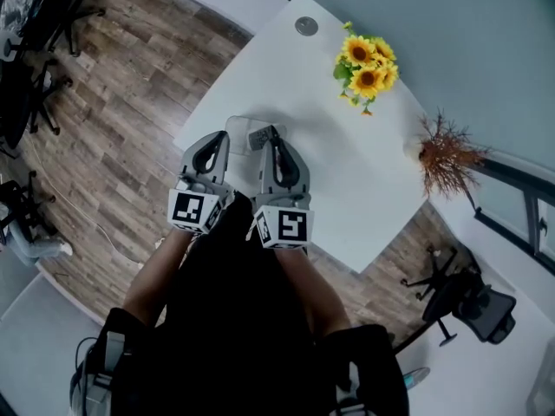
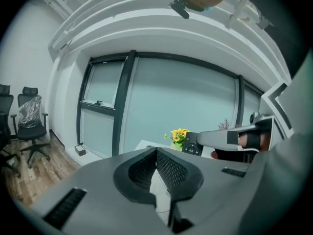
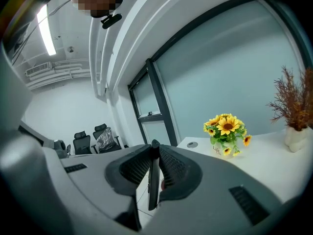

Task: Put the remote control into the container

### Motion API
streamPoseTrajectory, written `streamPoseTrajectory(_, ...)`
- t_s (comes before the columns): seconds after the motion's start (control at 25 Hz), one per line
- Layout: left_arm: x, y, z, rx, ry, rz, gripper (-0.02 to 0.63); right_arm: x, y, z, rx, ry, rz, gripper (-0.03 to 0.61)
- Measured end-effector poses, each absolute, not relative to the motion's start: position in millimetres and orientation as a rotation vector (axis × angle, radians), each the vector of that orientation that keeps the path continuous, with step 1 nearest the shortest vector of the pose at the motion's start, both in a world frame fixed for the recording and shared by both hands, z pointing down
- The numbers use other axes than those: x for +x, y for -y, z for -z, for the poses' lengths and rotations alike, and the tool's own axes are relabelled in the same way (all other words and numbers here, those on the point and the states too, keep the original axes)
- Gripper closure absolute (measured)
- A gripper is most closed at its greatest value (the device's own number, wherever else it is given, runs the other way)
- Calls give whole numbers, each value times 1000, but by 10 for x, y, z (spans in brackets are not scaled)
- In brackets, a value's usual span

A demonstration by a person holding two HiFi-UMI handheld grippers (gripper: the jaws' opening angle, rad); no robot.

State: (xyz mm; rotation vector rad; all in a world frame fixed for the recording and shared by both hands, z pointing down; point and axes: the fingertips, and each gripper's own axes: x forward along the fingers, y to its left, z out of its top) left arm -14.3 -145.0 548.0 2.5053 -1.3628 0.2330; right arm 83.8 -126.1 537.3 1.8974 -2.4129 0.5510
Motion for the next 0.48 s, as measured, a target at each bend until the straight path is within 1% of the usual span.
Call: streamPoseTrajectory(0.48,-200,1320,-5386,2510,1350,-193,604,778,1180,-5595,1915,2335,-572,523)
